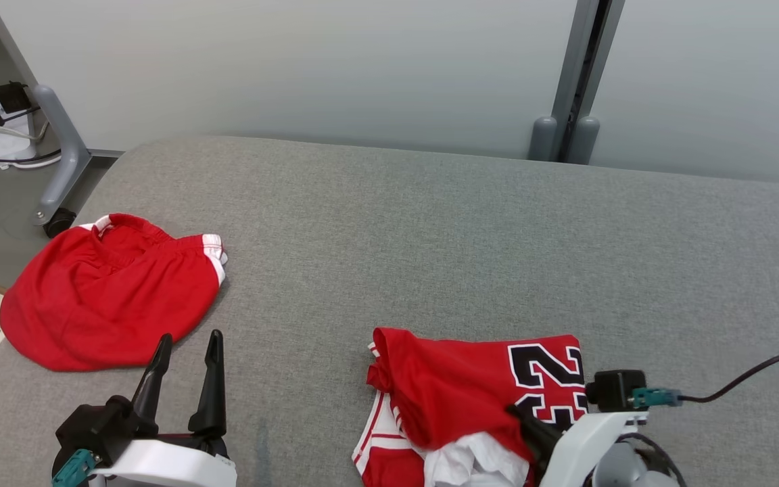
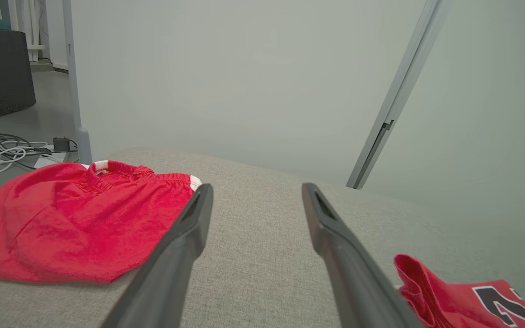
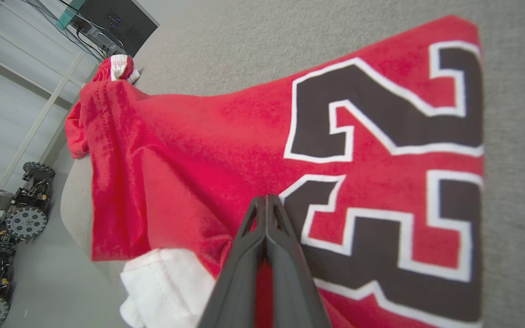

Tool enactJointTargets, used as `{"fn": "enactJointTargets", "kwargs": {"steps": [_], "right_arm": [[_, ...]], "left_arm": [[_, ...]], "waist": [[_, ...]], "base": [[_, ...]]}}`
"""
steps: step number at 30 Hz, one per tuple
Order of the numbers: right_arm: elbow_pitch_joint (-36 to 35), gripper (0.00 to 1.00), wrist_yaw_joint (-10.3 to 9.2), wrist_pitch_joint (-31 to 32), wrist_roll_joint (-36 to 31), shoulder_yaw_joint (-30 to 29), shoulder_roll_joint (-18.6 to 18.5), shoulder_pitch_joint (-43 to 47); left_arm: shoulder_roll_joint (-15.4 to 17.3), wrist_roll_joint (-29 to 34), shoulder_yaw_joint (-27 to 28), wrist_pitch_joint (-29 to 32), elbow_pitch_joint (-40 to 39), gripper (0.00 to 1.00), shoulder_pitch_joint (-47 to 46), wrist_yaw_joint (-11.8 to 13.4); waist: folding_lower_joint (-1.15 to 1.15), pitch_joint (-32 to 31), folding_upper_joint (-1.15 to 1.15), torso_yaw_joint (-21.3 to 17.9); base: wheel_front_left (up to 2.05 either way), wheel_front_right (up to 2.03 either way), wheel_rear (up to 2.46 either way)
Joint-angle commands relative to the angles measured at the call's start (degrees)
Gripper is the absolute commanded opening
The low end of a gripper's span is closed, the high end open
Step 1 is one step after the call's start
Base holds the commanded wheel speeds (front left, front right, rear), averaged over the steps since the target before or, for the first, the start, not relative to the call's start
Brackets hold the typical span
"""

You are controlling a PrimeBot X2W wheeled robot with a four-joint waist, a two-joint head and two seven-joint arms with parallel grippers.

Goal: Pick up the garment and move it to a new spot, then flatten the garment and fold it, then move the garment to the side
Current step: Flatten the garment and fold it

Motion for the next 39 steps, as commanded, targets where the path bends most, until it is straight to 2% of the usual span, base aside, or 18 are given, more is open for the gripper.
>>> {"fn": "enactJointTargets", "kwargs": {"steps": [1,8,12,16,20,26,27,28,29,30,33,39], "right_arm": [[-0.42,0.0,0.03,0.42,0.79,0.38,0.15,0.5],[-4.62,0.0,0.03,2.44,6.48,7.3,0.75,1.26],[-5.19,0.0,0.03,3.3,8.01,14.44,2.12,0.43],[-6.45,0.0,0.03,0.77,9.52,18.36,2.49,-1.15],[-8.29,0.0,0.03,-3.96,10.01,19.37,0.55,-3.24],[-12.23,0.0,0.03,-12.95,9.64,15.83,-4.28,-5.66],[-12.5,0.11,0.02,-14.24,9.1,14.8,-5.19,-6.03],[-12.76,0.4,0.03,-15.43,8.29,13.98,-6.19,-6.4],[-12.93,0.76,0.02,-16.42,7.55,12.85,-6.97,-6.63],[-12.99,1.0,0.03,-17.28,6.9,11.57,-7.71,-6.76],[-13.56,1.0,0.03,-19.28,4.38,6.76,-9.25,-6.84],[-15.0,1.0,0.03,-20.72,-1.62,-4.24,-9.74,-4.24]], "left_arm": [[0.2,-0.14,0.02,0.0,-0.03,1.0,-0.46,-0.24],[0.19,0.2,-0.01,0.0,0.34,1.0,-0.33,-0.31],[0.19,0.16,-0.2,0.0,0.52,1.0,-0.46,-0.23],[0.19,0.07,0.02,0.0,0.48,1.0,-0.47,-0.11],[0.19,0.29,0.36,0.0,-0.02,1.0,-0.1,0.07],[0.2,0.3,0.69,0.0,-0.88,1.0,0.54,0.46],[0.2,0.32,0.8,0.0,-1.0,1.0,0.58,0.52],[0.2,0.38,0.93,0.0,-1.12,1.0,0.58,0.5],[0.19,0.45,1.02,0.0,-1.26,1.0,0.52,0.5],[0.21,0.52,1.16,0.0,-1.42,1.0,0.51,0.52],[0.22,0.69,1.84,0.0,-1.8,1.0,0.54,0.51],[0.2,1.07,3.27,0.0,-3.53,1.0,1.33,1.28]], "waist": [[0.0,-0.05,0.0,0.12],[0.0,-0.32,0.0,0.99],[0.0,-0.36,0.0,1.33],[0.0,-0.34,0.0,1.11],[0.0,-0.63,0.0,0.07],[0.0,-0.93,0.0,-2.42],[0.0,-0.98,0.0,-2.9],[0.0,-1.03,0.0,-3.38],[0.0,-1.09,0.0,-3.87],[0.0,-1.16,0.0,-4.35],[0.0,-1.27,0.0,-5.82],[0.0,-1.37,0.0,-8.56]], "base": [[0.0,0.0,0.0],[0.0,0.0,0.0],[0.0,0.0,0.0],[0.0,0.0,0.0],[0.0,0.0,0.0],[0.0,0.0,0.0],[0.0,0.0,0.0],[0.0,0.0,0.0],[0.0,0.0,0.0],[0.0,0.0,0.0],[0.0,0.0,0.0],[0.0,0.0,0.0]]}}
